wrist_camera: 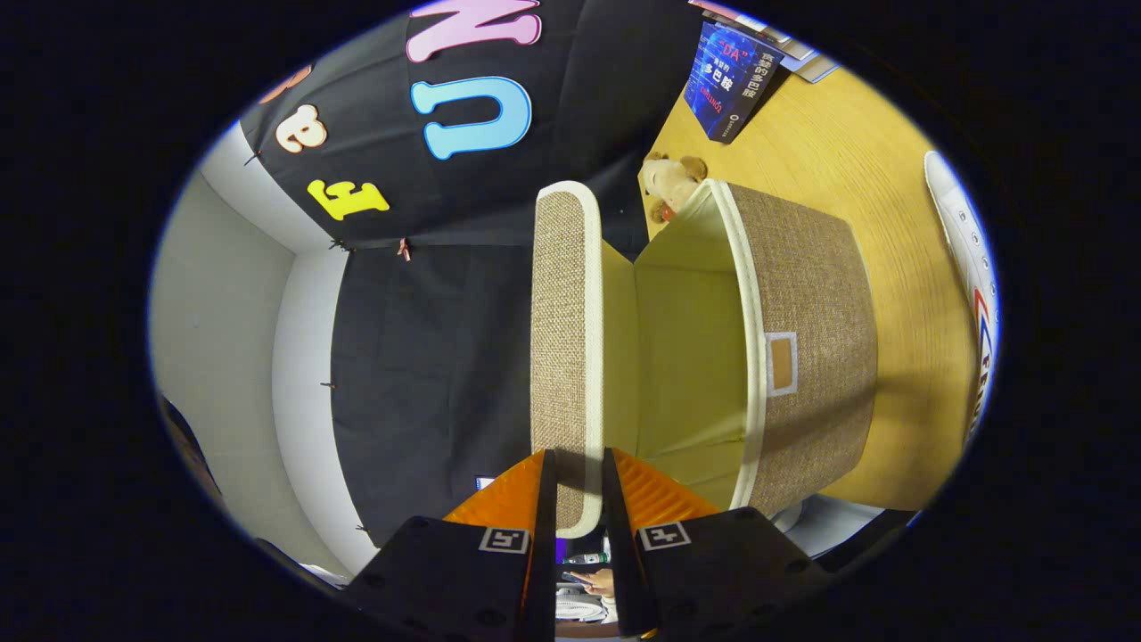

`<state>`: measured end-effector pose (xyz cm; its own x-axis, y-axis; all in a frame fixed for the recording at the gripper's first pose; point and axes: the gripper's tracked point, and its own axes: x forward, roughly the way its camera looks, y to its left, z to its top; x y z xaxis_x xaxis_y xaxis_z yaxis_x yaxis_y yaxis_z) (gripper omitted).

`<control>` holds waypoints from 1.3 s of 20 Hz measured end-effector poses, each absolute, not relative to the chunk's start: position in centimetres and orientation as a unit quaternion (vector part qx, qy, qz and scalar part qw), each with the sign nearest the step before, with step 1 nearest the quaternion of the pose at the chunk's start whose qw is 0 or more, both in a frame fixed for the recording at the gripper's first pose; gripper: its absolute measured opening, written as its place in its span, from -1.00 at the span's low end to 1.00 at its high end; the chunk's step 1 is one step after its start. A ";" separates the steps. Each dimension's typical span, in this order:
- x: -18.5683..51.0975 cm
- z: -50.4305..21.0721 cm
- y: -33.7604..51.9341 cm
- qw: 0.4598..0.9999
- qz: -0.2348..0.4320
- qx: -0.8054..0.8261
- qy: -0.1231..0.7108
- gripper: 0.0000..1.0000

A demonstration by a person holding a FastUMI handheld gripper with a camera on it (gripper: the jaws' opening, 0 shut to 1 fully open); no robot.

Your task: Open the storage box then place both shoes into the box .Put the left shoe in first, then the right shoe, with the right side of both shoes facing outward in a uniform manner.

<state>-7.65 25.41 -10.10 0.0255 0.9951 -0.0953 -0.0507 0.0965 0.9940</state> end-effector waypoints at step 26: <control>-8.5 -0.6 41.0 0.587 0.498 0.447 0.457 -0.90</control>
